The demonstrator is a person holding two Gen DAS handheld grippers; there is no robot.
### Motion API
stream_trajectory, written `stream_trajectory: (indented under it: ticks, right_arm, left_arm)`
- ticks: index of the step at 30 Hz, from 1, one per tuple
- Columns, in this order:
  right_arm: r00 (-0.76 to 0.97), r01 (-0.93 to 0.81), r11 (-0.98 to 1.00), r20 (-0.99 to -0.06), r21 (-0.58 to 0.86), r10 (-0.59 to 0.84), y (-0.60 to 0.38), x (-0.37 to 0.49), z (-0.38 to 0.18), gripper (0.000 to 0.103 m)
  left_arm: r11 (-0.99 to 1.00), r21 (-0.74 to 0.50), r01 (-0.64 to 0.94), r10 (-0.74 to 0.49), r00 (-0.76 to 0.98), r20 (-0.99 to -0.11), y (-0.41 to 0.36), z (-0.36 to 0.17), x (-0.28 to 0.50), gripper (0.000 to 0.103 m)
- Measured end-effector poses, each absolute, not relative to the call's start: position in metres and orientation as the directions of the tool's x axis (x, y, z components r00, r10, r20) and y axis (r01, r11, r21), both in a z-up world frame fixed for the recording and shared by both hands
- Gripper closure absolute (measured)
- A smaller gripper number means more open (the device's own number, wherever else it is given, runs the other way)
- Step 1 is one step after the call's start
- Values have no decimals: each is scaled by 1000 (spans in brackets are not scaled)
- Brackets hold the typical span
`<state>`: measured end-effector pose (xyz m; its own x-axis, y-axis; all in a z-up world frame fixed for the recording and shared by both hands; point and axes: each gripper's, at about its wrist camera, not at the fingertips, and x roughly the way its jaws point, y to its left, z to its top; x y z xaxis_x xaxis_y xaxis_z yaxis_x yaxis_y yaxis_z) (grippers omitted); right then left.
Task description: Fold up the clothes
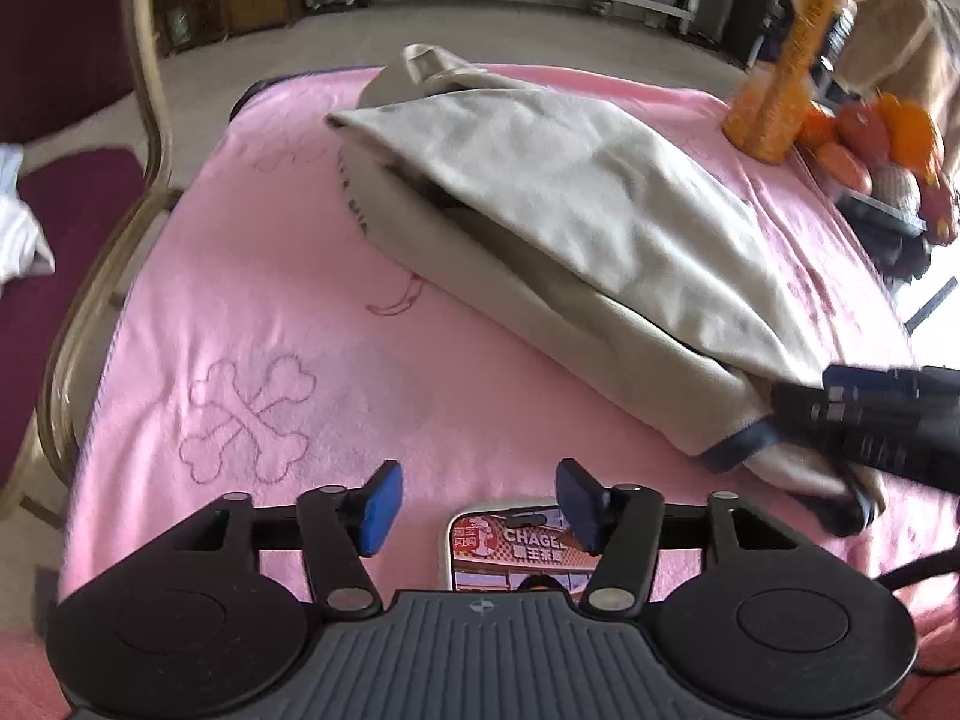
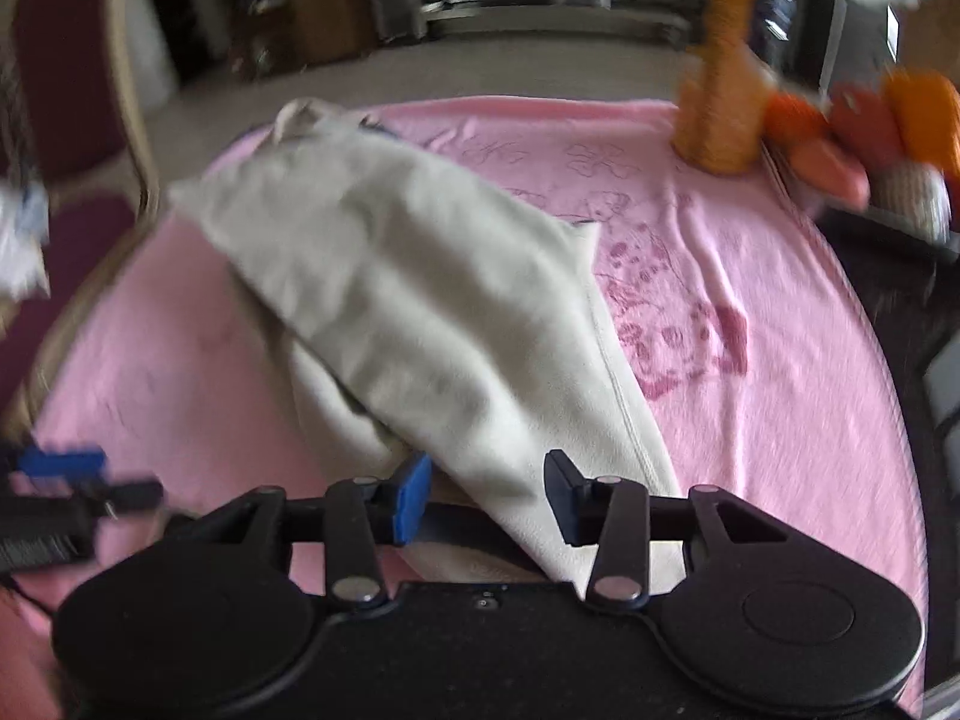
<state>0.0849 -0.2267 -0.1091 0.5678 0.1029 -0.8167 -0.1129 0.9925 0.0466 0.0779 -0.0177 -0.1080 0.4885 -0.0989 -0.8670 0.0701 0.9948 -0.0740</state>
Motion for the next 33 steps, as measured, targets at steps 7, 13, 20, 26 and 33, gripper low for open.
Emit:
stream_trajectory:
  ticks: [7,13,20,26,33]
  right_arm:
    - [640,-113,991,-768,-75,14,-217,96,-120,99]
    - [765,360,855,-642,374,-41,-338,100,-89,100]
    - [594,765,423,-786,485,-172,-465,61,-146,100]
    - [570,741,500,-813,448,-117,-459,58,-147,95]
    - [626,700,450,-780,555,-13,-453,50,-148,76]
  left_arm:
    - [993,-107,52,-119,475,-872,-8,-110,77,48]
    - [994,-102,41,-109,492,-864,-5,-107,81,50]
    - [990,-134,36,-135,480,-867,-17,-116,100,49]
    - [951,-293,-100,-223,434,-873,-1,-137,130,60]
    - [857,-465,-224,-334,446,-830,14,-154,172,79]
